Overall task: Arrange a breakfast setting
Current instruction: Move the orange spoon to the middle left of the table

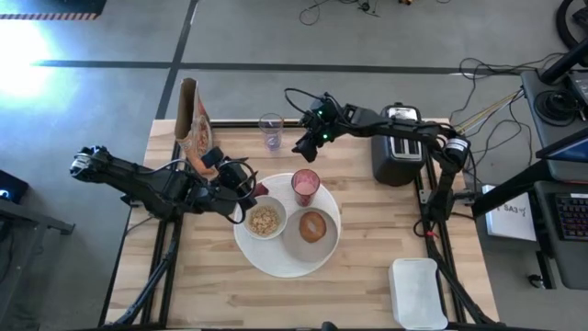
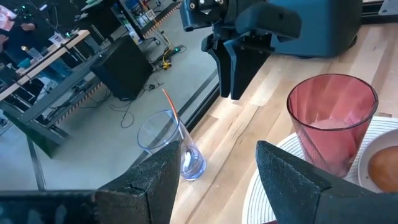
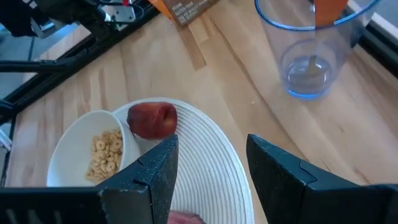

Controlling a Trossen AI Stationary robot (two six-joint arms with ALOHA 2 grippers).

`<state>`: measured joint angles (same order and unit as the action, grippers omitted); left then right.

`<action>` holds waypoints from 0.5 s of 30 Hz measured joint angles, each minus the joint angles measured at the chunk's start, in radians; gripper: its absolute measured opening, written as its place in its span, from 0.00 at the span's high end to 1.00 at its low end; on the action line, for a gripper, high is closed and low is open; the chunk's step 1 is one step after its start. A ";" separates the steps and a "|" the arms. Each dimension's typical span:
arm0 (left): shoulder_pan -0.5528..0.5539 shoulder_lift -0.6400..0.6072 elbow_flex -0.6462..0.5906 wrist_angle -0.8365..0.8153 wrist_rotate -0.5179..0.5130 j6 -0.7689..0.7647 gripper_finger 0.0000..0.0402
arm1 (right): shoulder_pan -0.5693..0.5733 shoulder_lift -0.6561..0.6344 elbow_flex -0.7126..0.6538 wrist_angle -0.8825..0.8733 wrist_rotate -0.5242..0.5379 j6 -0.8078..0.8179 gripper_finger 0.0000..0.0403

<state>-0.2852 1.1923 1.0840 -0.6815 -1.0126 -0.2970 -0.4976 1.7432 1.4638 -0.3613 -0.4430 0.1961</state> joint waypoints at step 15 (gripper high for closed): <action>0.002 0.000 0.000 0.008 0.000 -0.027 0.52 | 0.019 0.000 0.084 -0.002 0.003 -0.051 0.56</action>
<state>-0.2832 1.1923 1.0843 -0.6735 -1.0122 -0.3237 -0.4782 1.7428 1.5475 -0.3631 -0.4396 0.1453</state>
